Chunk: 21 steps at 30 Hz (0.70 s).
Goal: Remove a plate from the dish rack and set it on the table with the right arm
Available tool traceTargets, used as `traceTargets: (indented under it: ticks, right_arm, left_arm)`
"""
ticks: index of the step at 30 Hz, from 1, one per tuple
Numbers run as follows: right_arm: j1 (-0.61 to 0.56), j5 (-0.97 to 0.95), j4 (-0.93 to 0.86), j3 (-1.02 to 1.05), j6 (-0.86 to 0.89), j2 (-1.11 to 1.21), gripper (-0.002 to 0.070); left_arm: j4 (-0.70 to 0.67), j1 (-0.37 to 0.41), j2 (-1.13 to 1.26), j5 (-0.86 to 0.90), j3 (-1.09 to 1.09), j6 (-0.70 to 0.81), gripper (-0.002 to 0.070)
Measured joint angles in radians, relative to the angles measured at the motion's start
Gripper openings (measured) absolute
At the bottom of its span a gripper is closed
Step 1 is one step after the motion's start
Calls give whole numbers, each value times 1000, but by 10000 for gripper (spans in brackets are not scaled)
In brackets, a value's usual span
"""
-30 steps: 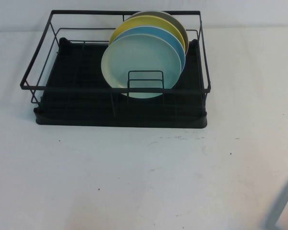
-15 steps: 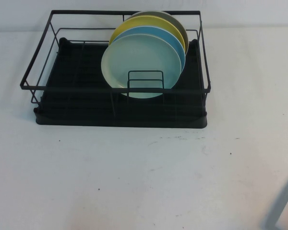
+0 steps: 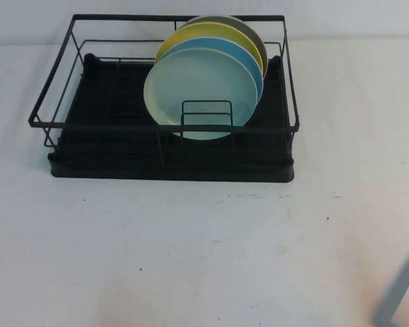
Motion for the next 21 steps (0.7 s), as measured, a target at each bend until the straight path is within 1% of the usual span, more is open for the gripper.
traceTargets:
  ticks: [2,6,12,14,17,21]
  right_arm:
    - [0,-38,83,0,0,0,-18]
    - [0,-88,154,0,0,0,-18]
    - [0,-95,299,0,0,0,-18]
    - [0,-53,316,-12,0,26,-18]
    - [0,39,310,-85,-17,132,-18]
    - [0,188,282,-225,-125,341,-18]
  left_arm:
    - [0,0,0,0,0,0,-4]
    - [0,0,0,0,0,0,-4]
    - [0,0,0,0,0,0,-4]
    - [0,0,0,0,0,0,-4]
    - [0,0,0,0,0,0,-4]
    - [0,0,0,0,0,0,-4]
